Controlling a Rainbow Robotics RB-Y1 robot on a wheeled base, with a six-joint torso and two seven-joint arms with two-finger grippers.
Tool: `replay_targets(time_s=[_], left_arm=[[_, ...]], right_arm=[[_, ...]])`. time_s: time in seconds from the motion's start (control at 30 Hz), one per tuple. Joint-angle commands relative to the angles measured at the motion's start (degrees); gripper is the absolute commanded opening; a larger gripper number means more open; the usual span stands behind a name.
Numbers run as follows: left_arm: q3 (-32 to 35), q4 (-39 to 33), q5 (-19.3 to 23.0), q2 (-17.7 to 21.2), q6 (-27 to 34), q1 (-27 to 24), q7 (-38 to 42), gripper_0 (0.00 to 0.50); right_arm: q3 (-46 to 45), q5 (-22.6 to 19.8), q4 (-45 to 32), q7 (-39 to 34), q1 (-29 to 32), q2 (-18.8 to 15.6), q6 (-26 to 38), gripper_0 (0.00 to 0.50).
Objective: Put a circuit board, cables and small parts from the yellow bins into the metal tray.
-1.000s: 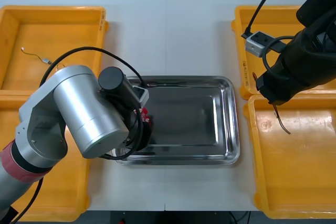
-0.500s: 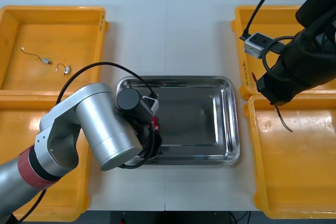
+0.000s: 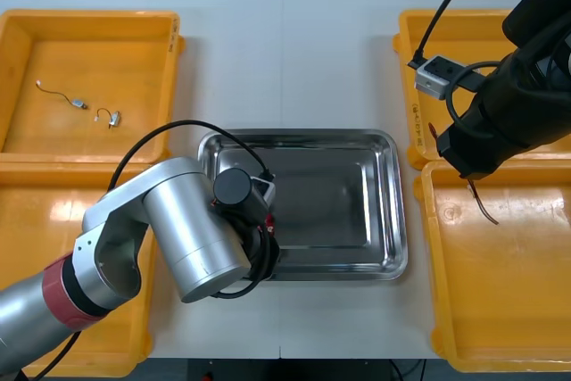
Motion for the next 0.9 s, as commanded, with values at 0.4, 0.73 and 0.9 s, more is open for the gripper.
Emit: replay_targets(time_s=[0.4,0.73,0.9], left_arm=[[-1.3,0.6,-0.3,-1.7,-2.0,-2.1,6.0,0.0],[-1.3,0.5,-0.4,-2.1,-2.2,-2.1,6.2,0.002],[-1.3,0.6,-0.4,-2.0,-2.2,-1.9,6.4,0.025]], right_arm=[[0.7,0.7,-1.5,0.9,-2.1,-1.6,1.1,0.0],[0.7,0.9,-1.5,0.6,-2.1,-1.5,1.1,0.0],[0.7,1.1,-1.5,0.6,-2.1,-1.5,1.1,0.0]])
